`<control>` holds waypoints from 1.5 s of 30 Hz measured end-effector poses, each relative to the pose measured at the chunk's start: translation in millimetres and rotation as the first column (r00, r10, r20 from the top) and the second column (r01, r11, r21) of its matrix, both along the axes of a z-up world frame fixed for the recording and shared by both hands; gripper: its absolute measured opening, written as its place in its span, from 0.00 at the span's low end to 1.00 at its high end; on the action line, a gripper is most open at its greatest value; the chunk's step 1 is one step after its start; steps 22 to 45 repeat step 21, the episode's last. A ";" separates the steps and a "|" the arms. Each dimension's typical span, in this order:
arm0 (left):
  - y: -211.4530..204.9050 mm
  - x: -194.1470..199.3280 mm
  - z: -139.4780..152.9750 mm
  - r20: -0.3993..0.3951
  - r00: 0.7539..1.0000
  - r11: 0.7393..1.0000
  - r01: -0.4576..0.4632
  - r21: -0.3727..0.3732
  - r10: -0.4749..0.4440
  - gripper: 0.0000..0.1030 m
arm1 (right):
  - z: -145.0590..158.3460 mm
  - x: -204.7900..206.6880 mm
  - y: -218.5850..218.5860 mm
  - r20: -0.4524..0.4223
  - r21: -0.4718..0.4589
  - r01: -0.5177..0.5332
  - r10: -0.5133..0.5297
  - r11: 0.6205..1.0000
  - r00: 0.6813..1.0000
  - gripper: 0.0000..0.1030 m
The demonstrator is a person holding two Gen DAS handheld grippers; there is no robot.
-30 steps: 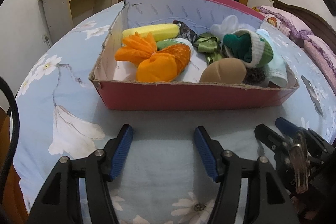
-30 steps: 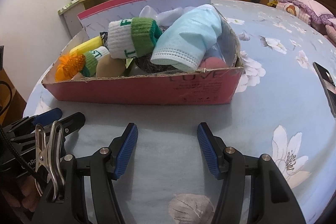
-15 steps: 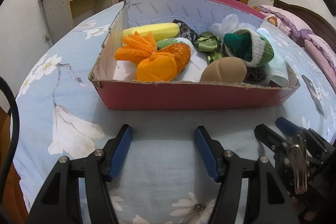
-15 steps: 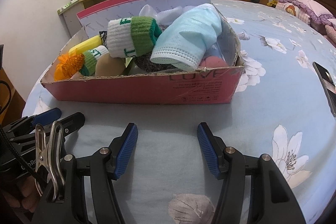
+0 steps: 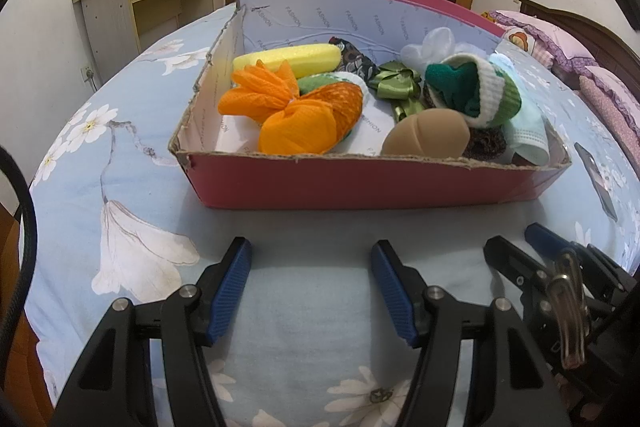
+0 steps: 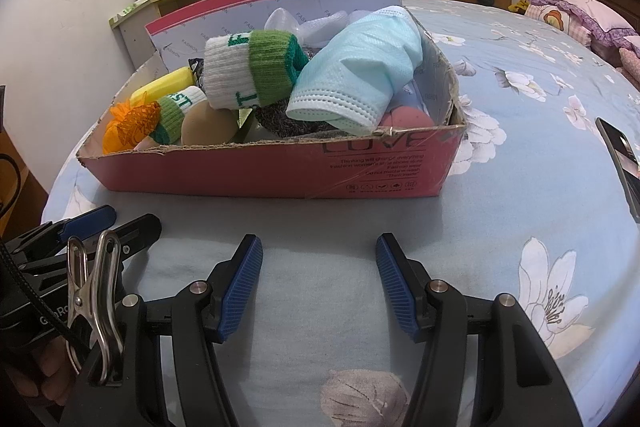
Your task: Organize soft objects
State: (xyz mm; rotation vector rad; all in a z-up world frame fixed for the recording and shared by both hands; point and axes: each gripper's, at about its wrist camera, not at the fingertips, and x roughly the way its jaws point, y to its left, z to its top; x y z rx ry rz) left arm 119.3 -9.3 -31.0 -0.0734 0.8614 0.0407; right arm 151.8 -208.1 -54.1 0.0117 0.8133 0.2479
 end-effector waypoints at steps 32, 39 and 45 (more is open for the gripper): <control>-0.1 -0.5 -0.5 -0.001 1.000 1.000 0.001 0.002 -0.001 0.64 | -1.0 -0.4 0.7 -0.001 -0.004 0.004 -0.004 1.000 1.000 0.59; -0.1 -0.5 -0.5 -0.001 1.000 1.000 0.001 0.002 -0.001 0.64 | -1.0 -0.4 0.7 -0.001 -0.004 0.004 -0.004 1.000 1.000 0.59; -0.1 -0.5 -0.5 -0.001 1.000 1.000 0.001 0.002 -0.001 0.64 | -1.0 -0.4 0.7 -0.001 -0.004 0.004 -0.004 1.000 1.000 0.59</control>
